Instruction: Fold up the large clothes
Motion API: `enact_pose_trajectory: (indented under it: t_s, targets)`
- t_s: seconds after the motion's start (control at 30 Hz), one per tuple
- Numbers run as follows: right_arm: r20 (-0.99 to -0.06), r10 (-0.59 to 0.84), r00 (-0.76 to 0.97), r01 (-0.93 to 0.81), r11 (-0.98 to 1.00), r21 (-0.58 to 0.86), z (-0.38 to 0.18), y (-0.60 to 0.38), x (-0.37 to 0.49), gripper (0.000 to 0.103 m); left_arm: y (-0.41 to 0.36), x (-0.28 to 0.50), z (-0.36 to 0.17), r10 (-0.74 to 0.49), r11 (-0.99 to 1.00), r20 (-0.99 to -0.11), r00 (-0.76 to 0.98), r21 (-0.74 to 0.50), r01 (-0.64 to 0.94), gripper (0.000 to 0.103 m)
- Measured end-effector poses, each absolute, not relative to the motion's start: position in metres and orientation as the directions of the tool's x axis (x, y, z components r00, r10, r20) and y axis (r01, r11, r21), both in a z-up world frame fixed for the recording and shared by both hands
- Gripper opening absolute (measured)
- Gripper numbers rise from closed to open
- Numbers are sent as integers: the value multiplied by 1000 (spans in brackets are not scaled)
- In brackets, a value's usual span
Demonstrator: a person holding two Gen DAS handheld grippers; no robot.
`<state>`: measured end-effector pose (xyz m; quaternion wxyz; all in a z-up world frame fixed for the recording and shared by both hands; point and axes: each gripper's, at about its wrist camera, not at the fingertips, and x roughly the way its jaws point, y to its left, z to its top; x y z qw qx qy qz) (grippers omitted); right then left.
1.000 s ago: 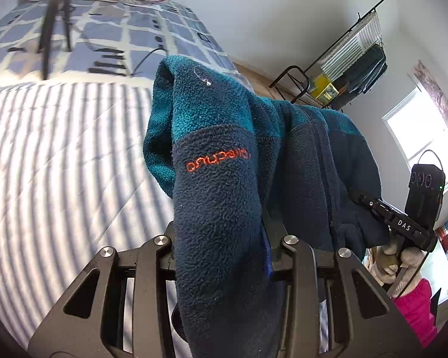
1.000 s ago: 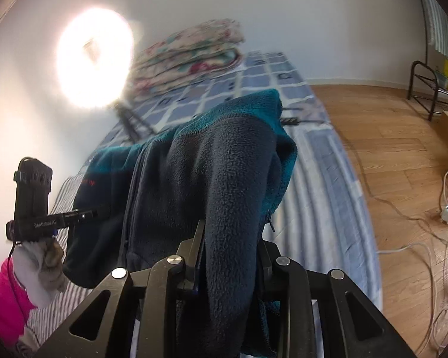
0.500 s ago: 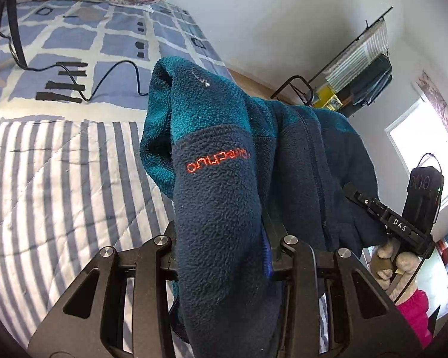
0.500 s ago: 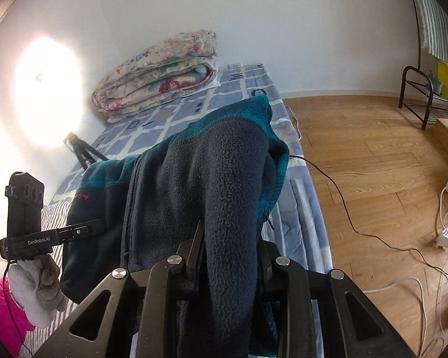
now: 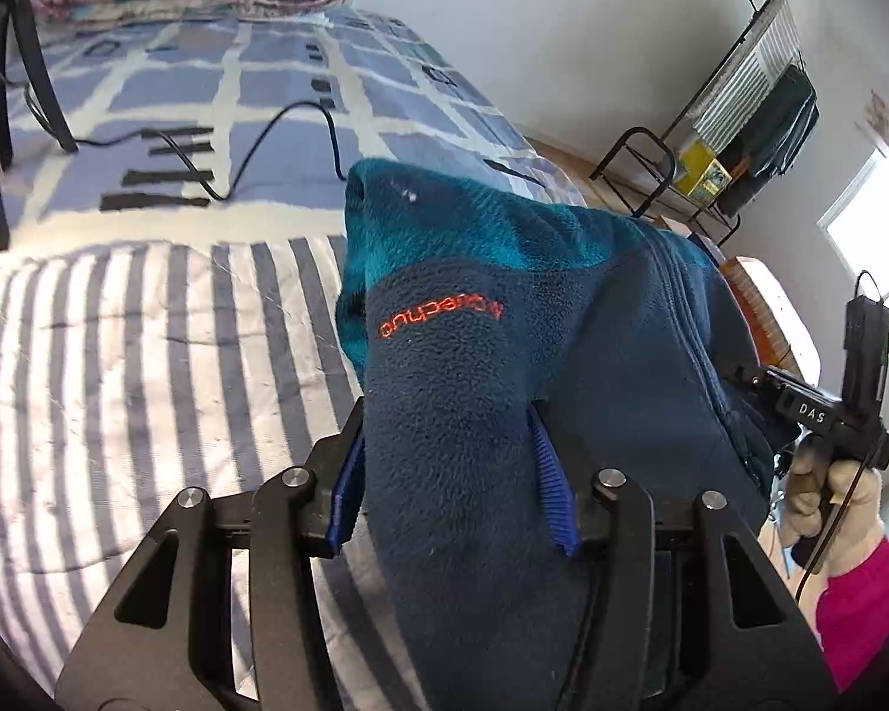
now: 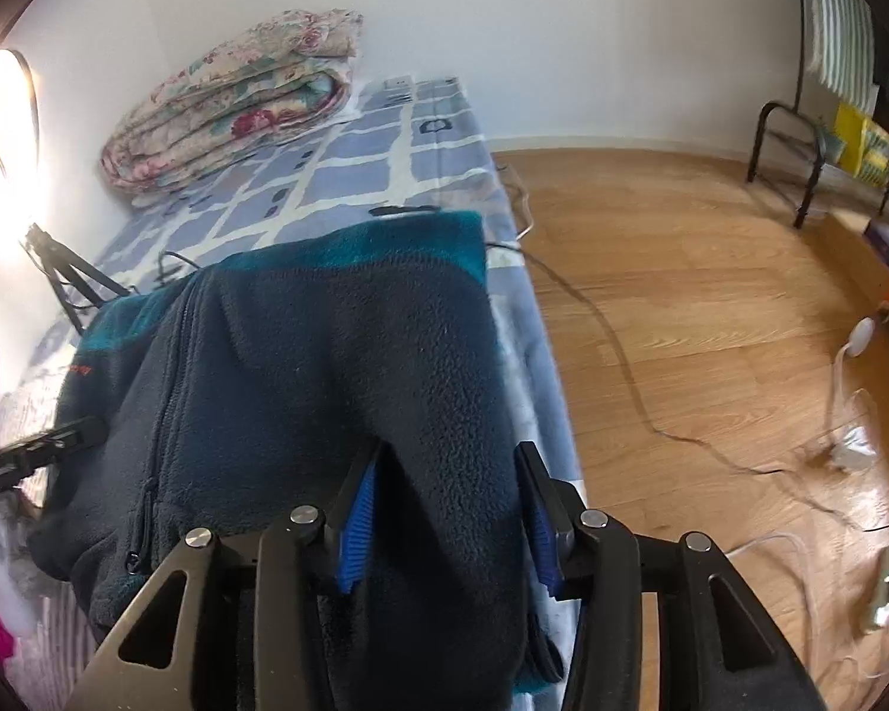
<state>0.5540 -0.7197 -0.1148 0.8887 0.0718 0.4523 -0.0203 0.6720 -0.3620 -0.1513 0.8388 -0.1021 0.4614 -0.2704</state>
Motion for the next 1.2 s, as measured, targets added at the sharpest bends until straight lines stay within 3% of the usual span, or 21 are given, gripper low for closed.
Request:
enact_pose_trajectory:
  t_s: [0.47, 0.83, 1.0, 1.2]
  targets:
    - [-724, -42, 689, 142, 987, 78, -33, -678, 472, 45, -316, 585, -69, -529, 845, -674, 515, -360, 396, 51]
    - [-673, -89, 734, 117, 993, -5, 101, -586, 338, 45, -264, 412, 70, -551, 825, -599, 582, -286, 487, 51]
    - [-637, -81, 766, 103, 995, -3, 150, -547, 265, 47, -242, 337, 107, -551, 822, -580, 600, -252, 511, 51]
    - [-607, -79, 790, 100, 995, 1, 166, -513, 192, 50, -219, 249, 135, -543, 825, -531, 650, -196, 529, 51]
